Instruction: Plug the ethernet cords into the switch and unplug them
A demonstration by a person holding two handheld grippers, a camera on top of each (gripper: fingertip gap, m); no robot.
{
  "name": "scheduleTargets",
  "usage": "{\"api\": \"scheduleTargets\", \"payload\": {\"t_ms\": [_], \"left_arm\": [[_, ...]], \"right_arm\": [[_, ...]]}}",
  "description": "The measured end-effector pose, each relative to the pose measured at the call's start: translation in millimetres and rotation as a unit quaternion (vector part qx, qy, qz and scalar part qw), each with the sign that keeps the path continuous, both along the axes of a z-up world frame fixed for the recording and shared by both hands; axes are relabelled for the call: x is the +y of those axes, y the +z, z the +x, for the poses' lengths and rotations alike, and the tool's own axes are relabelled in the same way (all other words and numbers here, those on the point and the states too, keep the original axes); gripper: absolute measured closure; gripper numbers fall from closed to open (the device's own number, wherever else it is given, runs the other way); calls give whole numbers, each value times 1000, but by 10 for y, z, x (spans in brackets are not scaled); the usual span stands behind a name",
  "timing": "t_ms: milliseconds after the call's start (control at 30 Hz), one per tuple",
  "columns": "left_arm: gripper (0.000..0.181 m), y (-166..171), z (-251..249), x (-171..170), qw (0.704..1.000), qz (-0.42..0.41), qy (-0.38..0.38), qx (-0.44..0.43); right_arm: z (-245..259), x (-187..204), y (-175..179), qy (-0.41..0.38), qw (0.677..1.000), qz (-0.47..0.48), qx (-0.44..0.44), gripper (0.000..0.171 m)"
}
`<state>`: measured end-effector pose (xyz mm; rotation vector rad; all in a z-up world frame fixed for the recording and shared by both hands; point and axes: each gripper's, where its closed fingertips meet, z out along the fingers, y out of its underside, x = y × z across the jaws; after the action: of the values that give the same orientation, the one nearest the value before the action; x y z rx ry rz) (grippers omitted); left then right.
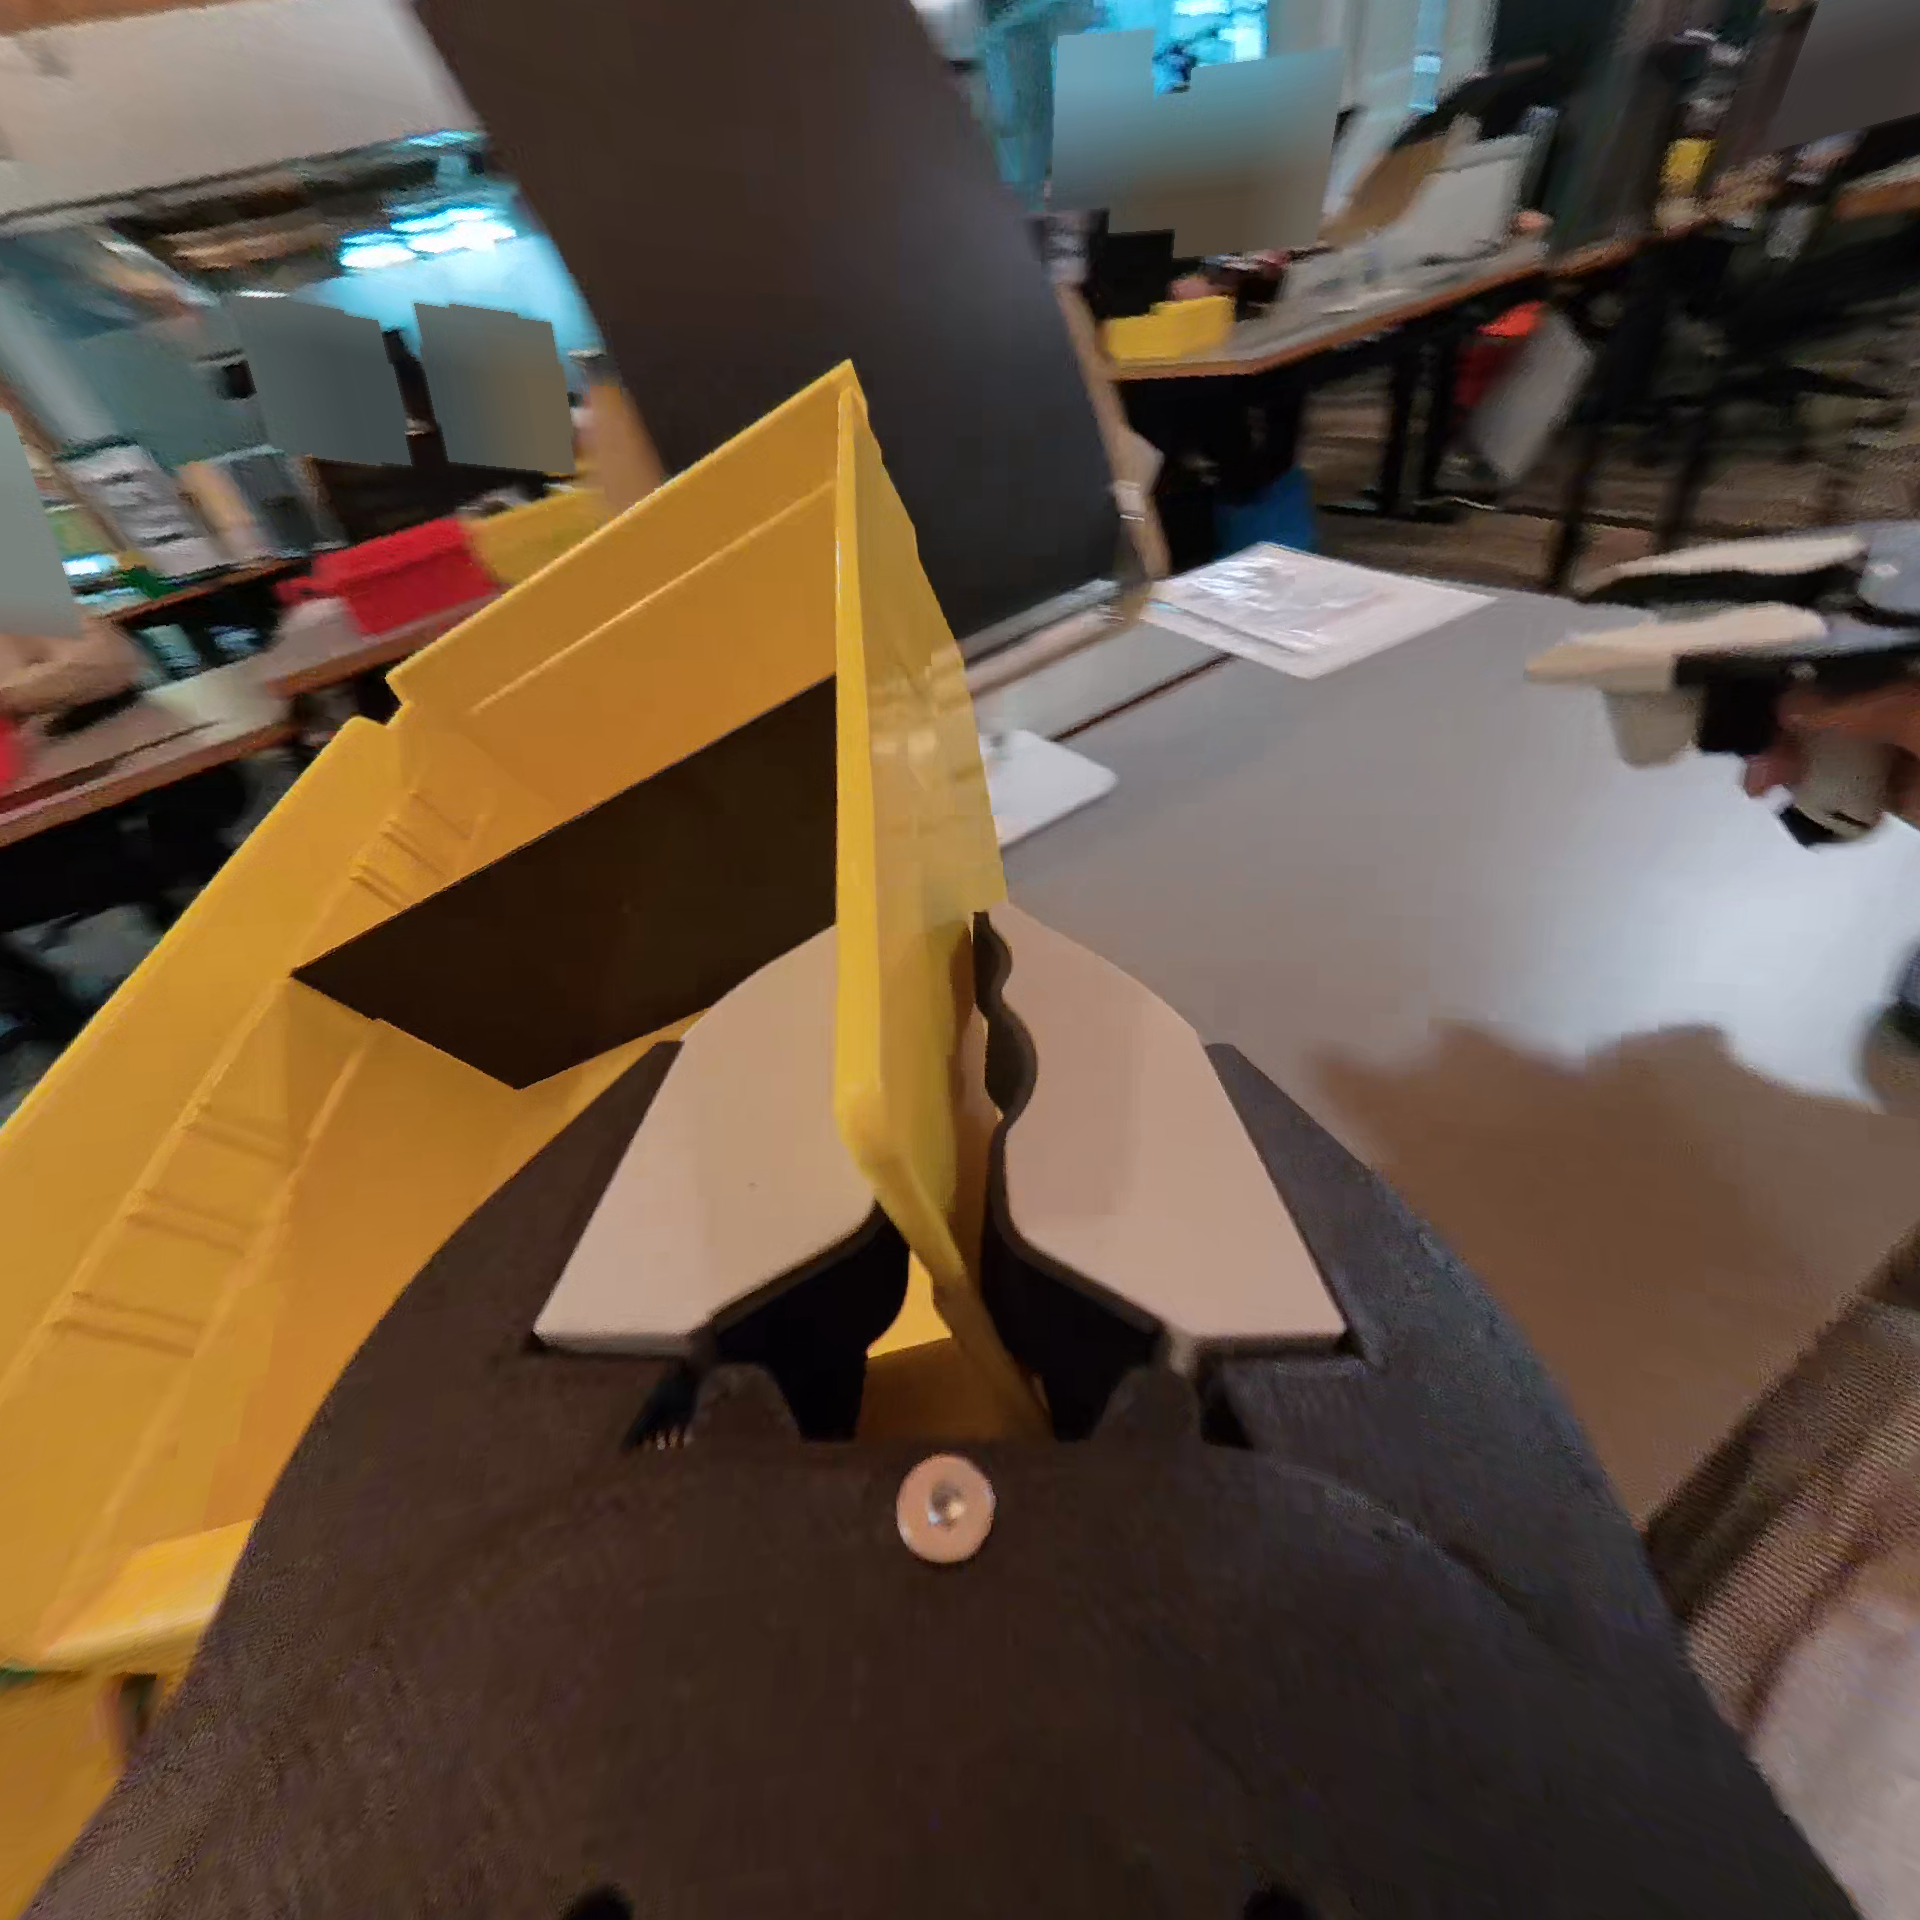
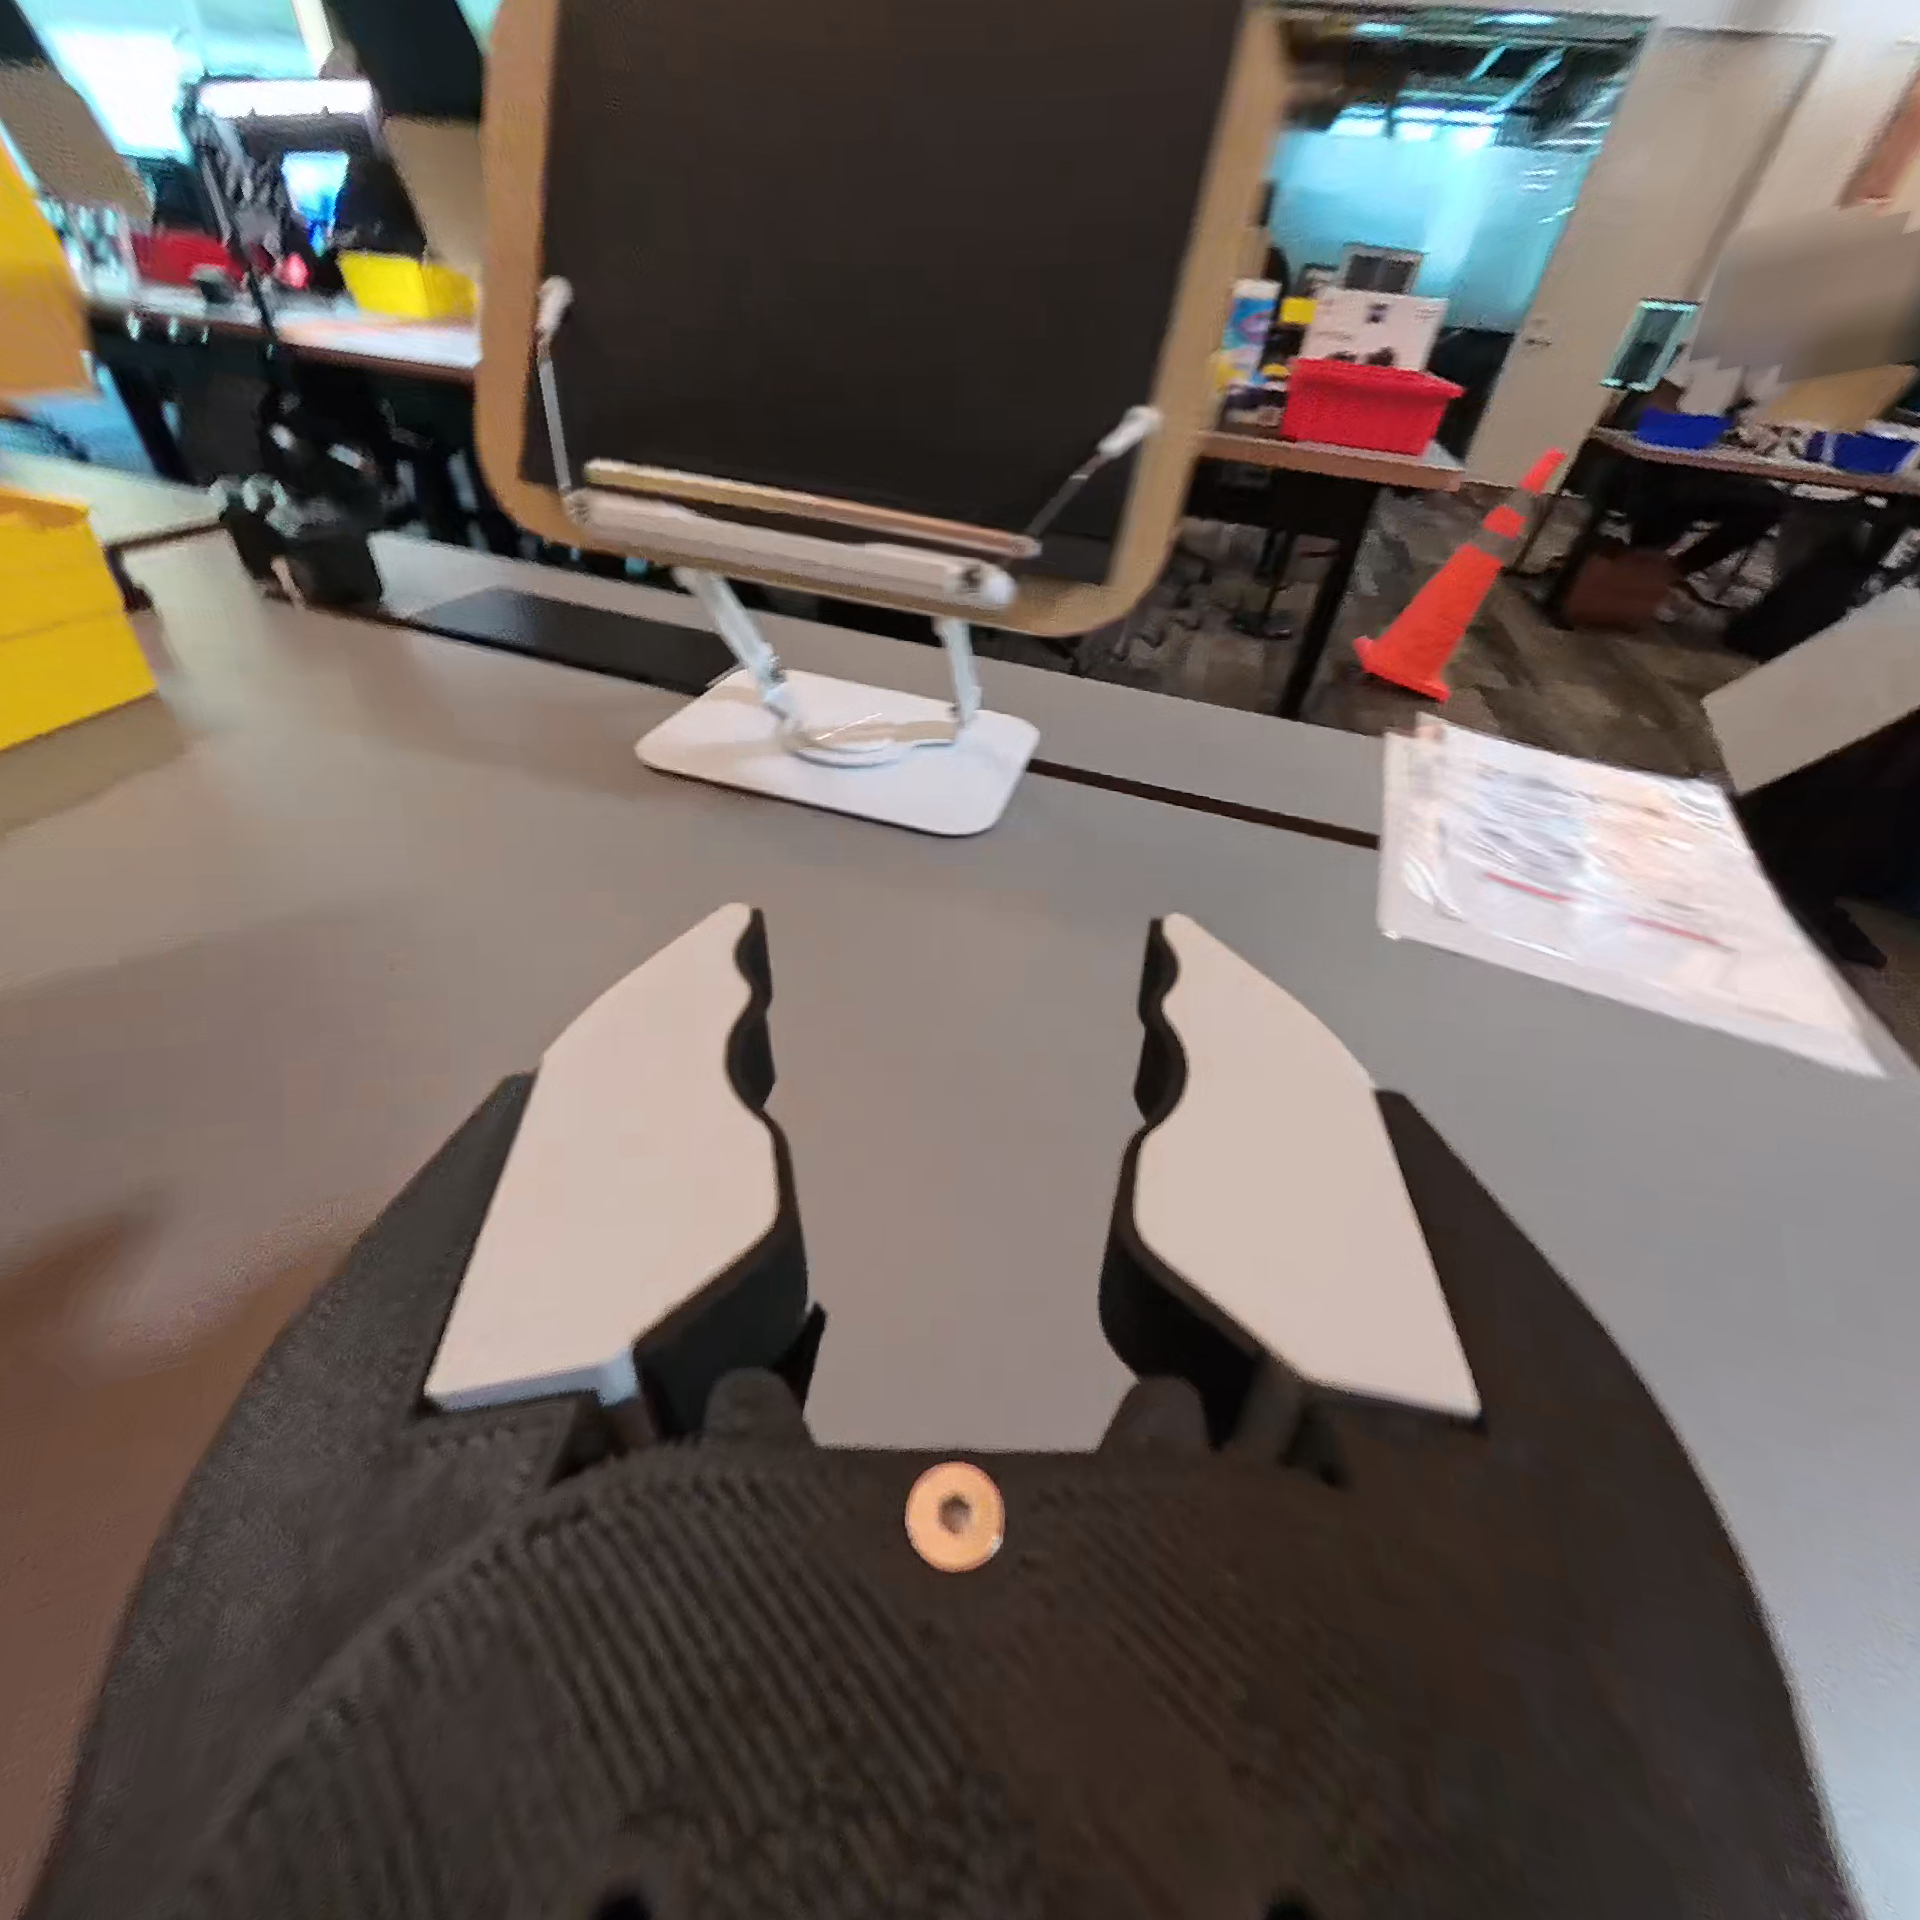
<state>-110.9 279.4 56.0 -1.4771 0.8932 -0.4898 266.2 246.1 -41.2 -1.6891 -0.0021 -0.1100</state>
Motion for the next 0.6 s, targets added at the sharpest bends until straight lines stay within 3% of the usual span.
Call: {"api": "scheduleTargets", "payload": {"t_ms": [200,400,600], "left_arm": [[174,-624,1353,-496,989,-25,-131,59],[174,-1270,2369,-709,972,-29,-188,140],[174,-1584,3140,-798,961,0,-229,154]], "right_arm": [[530,-423,-136,-26,996,28,74,103],[604,-613,-288,-28,996,-6,79,102],[727,-923,-280,-41,990,11,136,104]]}}
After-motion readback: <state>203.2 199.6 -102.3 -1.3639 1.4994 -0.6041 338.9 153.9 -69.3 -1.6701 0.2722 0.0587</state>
